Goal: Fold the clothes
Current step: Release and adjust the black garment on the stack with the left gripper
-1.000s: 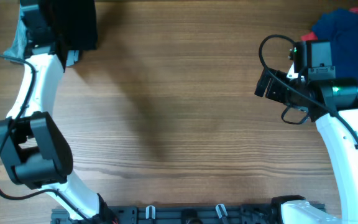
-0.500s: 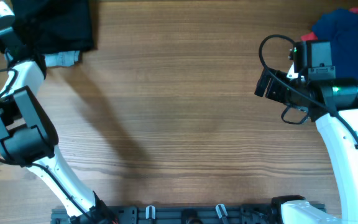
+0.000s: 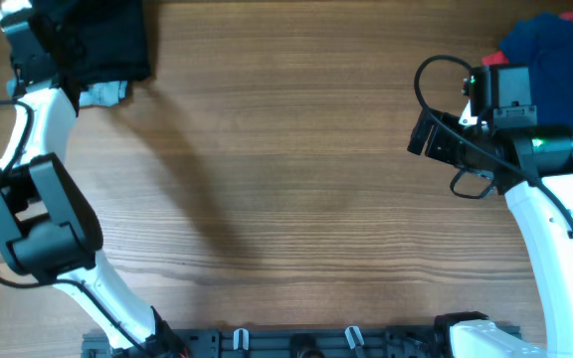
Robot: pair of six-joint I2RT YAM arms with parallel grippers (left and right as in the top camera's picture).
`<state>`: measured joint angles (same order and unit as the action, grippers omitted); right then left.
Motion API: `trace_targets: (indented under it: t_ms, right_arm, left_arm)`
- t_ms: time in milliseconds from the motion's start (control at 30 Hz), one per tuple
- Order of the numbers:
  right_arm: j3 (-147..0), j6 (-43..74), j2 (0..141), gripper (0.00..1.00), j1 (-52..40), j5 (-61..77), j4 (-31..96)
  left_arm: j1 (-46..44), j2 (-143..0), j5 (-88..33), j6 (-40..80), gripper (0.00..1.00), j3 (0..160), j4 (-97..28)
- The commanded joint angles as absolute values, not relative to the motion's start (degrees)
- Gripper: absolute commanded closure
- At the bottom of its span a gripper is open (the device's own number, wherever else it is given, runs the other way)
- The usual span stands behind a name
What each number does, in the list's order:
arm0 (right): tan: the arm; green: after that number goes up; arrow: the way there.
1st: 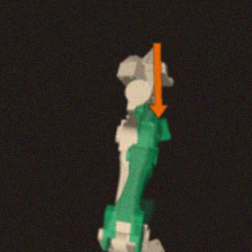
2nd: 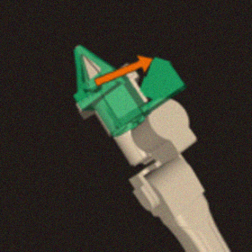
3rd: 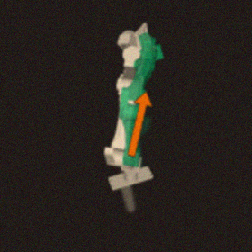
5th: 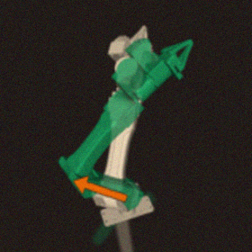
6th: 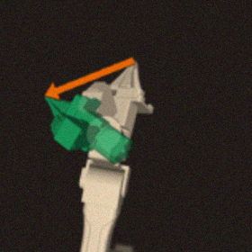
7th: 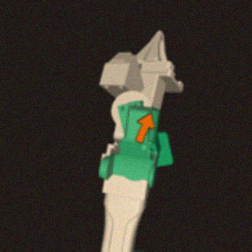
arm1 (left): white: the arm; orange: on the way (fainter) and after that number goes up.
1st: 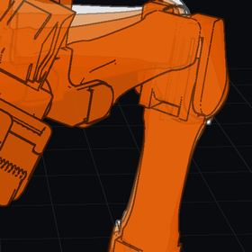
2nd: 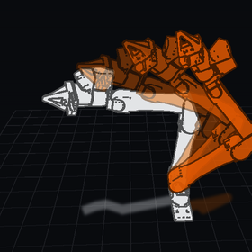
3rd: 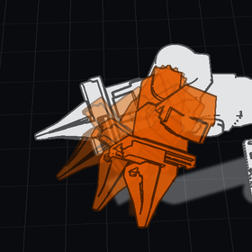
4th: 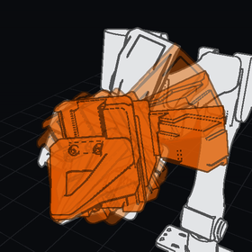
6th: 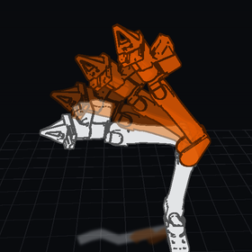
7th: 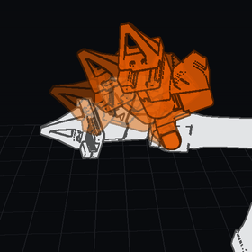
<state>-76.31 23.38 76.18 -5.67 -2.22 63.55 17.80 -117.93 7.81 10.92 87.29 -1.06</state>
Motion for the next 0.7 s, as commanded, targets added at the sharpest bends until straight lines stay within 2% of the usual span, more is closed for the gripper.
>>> trace_targets:
  t_ms: [0,33,100,133,167,267,400,500,600,667]
  right_arm:
    - [-76.4,24.2,76.7,0.0,-5.5,-3.4,63.4]
    - [-76.4,24.2,76.7,0.0,-5.5,-3.4,63.4]
    - [-76.4,24.2,76.7,0.0,-5.5,-3.4,63.4]
    - [-76.4,24.2,76.7,0.0,-5.5,-3.4,63.4]
    - [-76.4,24.2,76.7,0.0,-5.5,-3.4,63.4]
    - [-76.4,24.2,76.7,0.0,-5.5,-3.4,63.4]
    - [-76.4,24.2,76.7,0.0,-5.5,-3.4,63.4]
    - [-76.4,24.2,76.7,0.0,-5.5,-3.4,63.4]
    - [-76.4,24.2,76.7,0.0,-5.5,-3.4,63.4]
    - [-76.4,24.2,76.7,0.0,-5.5,-3.4,63.4]
  left_arm:
    - [18.7,-120.1,7.1,16.8,0.23,87.3,-4.6]
    - [19.2,-120.1,7.1,22.2,0.2,87.3,-5.5]
    - [20.5,-120.5,7.0,29.3,0.26,87.3,-7.7]
    - [21.1,-121.0,6.8,30.8,0.25,87.3,-8.7]
    - [21.5,-121.6,6.9,30.7,0.2,87.3,-9.5]
    - [22.6,-122.4,6.8,34.2,0.18,87.3,-10.7]
    - [24.0,-123.2,-0.7,41.2,0.19,87.3,-10.5]
    - [24.0,-125.2,-2.2,41.2,0.19,87.3,-7.9]
    - [24.0,-126.5,-2.8,40.8,0.25,87.3,-3.0]
    - [24.0,-126.6,-4.1,40.8,0.33,87.3,-0.4]
